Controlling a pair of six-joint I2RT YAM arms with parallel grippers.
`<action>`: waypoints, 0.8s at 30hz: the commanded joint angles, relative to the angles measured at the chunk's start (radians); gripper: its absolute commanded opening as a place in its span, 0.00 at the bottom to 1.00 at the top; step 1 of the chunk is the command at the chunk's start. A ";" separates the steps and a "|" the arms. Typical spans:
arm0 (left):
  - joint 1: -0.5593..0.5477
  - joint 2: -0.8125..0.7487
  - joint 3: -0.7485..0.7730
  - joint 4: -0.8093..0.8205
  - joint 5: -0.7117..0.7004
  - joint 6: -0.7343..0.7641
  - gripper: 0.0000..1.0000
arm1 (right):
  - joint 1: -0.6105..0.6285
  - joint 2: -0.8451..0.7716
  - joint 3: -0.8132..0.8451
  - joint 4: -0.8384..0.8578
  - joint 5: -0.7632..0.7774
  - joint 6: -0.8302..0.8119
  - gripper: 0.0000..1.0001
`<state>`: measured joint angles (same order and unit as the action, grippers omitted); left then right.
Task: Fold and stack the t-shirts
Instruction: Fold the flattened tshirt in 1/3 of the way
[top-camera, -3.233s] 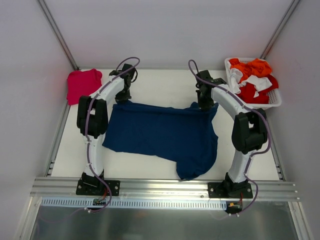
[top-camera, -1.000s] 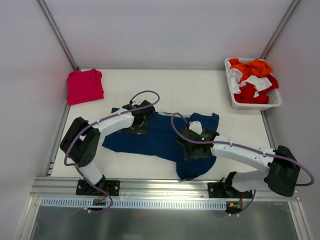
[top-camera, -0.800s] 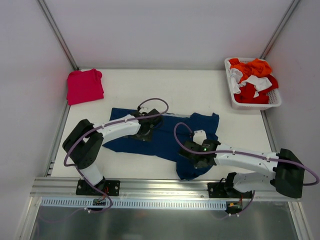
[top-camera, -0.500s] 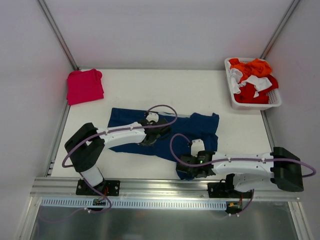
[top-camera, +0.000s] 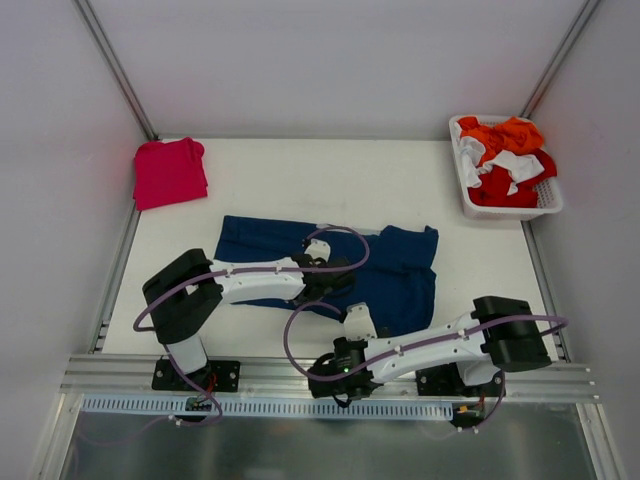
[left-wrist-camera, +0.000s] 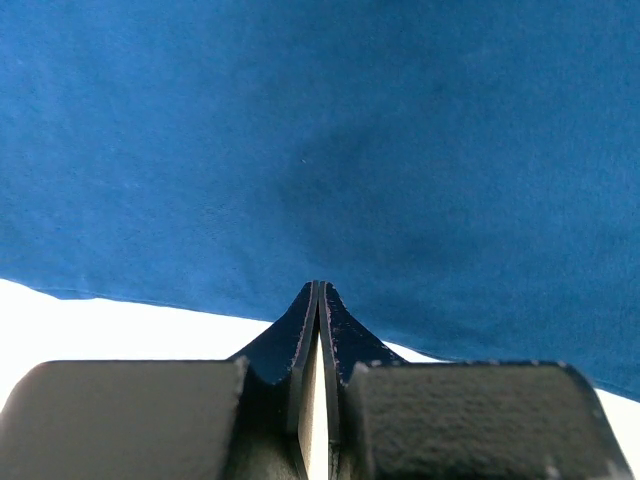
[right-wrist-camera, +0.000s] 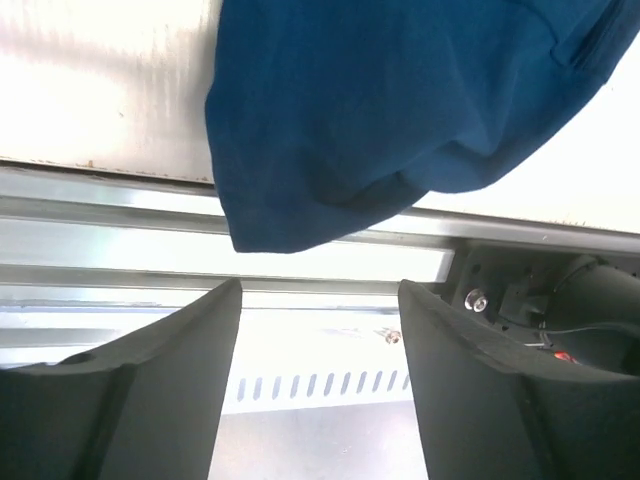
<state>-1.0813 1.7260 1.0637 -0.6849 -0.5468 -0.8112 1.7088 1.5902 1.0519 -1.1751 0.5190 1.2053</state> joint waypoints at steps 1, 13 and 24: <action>-0.017 0.007 0.025 -0.007 0.007 -0.023 0.00 | 0.020 0.027 0.019 -0.077 0.019 0.099 0.69; -0.020 -0.003 0.002 -0.007 -0.004 -0.029 0.00 | -0.001 0.016 -0.130 0.086 0.090 0.117 0.73; -0.020 -0.170 -0.099 -0.002 -0.074 -0.103 0.07 | -0.097 -0.090 -0.191 0.247 0.168 -0.079 0.74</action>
<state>-1.0878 1.6573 0.9909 -0.6769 -0.5613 -0.8566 1.6268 1.5330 0.8360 -0.9680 0.6254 1.1885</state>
